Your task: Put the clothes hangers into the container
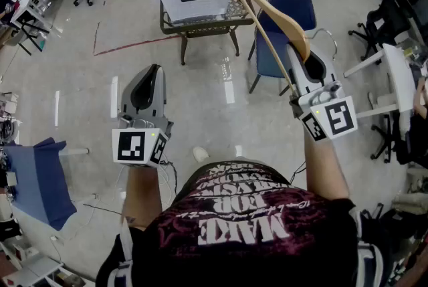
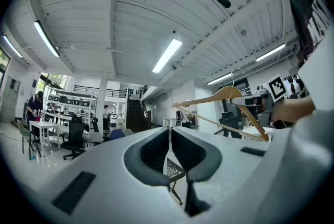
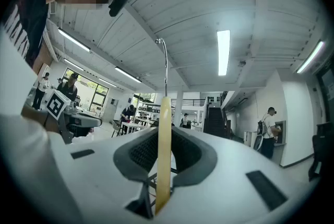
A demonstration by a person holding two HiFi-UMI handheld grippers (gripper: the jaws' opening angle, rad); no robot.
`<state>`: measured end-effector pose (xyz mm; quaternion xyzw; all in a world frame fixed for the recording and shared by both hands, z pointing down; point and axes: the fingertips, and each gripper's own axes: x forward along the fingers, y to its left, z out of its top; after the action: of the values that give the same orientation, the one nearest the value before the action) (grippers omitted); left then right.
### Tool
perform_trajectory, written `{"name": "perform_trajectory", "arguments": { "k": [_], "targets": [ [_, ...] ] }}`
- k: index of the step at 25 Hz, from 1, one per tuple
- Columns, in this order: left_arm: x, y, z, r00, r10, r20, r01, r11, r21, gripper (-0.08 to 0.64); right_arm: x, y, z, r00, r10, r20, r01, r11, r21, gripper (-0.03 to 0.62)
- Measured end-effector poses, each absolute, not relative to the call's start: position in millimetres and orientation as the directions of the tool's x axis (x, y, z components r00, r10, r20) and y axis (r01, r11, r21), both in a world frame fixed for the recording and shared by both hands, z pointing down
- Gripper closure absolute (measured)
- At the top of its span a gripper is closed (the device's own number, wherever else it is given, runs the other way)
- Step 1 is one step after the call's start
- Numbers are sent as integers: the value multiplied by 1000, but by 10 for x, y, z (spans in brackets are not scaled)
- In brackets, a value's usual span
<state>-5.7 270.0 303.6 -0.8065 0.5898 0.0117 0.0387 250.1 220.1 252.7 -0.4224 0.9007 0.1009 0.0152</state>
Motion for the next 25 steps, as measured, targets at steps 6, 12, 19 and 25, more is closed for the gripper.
{"name": "perform_trajectory", "arguments": {
  "k": [6, 12, 19, 25],
  "targets": [
    [409, 2903, 3008, 273, -960, -56, -962, -271, -41, 554, 2940, 2351, 2602, -655, -748, -107, -755, 642, 134, 532],
    [528, 3186, 3010, 228, -973, -44, -973, -226, -49, 554, 3140, 2472, 2760, -676, -728, -116, -736, 675, 51, 532],
    [630, 3357, 3052, 176, -984, -29, -983, -174, -64, 554, 3267, 2568, 2843, -694, -708, -133, -714, 700, 0, 532],
    [610, 3419, 3085, 139, -990, -40, -987, -135, -93, 554, 3255, 2572, 2880, -698, -700, -152, -707, 708, -10, 532]
  ]
}}
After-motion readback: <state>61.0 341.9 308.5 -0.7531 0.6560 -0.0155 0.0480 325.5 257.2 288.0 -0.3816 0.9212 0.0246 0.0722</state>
